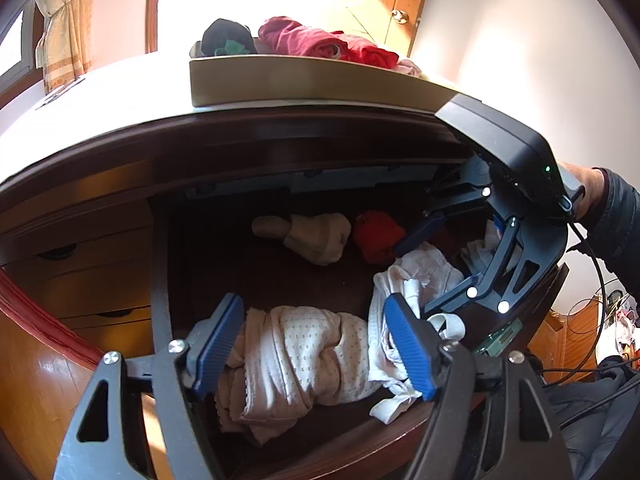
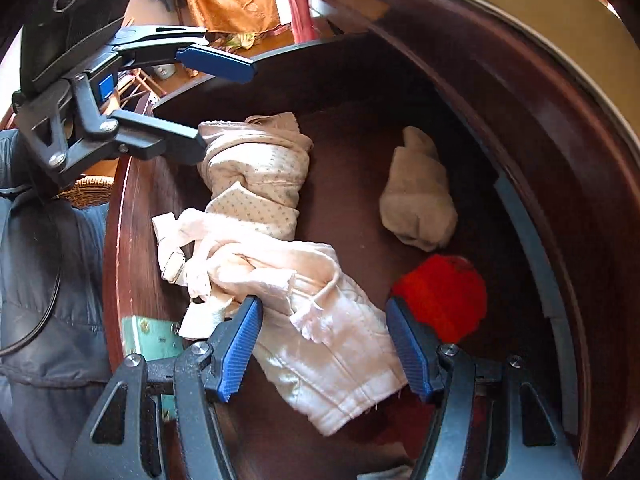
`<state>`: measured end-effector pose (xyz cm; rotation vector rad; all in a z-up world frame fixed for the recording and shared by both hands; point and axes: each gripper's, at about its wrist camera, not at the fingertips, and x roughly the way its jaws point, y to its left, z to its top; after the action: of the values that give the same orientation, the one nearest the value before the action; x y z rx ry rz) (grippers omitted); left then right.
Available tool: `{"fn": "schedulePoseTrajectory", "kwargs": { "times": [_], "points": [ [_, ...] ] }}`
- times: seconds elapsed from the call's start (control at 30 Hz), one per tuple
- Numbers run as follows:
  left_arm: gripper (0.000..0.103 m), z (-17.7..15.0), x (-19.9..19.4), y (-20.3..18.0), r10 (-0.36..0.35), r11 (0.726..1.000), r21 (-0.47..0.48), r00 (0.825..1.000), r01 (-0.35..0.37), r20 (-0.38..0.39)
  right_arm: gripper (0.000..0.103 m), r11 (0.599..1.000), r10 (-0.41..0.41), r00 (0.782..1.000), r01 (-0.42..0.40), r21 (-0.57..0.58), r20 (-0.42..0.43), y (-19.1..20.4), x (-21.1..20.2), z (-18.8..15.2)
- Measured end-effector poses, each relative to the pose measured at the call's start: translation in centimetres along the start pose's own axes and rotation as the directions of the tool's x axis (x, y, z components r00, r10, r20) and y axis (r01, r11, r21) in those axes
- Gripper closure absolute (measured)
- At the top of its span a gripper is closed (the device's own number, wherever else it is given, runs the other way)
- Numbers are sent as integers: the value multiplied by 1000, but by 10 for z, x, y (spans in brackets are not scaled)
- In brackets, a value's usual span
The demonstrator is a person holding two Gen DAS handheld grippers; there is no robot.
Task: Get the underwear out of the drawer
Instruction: 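Grasp the cream underwear with the right tool while the left tool grasps the dotted beige underwear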
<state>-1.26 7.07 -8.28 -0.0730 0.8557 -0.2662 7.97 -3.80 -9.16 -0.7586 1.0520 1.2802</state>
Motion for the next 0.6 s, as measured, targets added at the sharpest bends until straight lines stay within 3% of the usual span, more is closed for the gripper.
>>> {"fn": "schedulePoseTrajectory", "kwargs": {
  "times": [0.4,0.5,0.6],
  "points": [
    [28,1,-1,2,-9,1000,-9,1000,9,4,30,996,87,988,-89,-7,-128,-2,31,25],
    [28,2,-1,2,-8,1000,-4,1000,8,3,31,995,100,986,-98,17,-135,-5,45,32],
    [28,4,-1,2,-3,1000,7,1000,3,-3,38,993,108,985,-100,64,-133,-6,45,26]
  ]
}}
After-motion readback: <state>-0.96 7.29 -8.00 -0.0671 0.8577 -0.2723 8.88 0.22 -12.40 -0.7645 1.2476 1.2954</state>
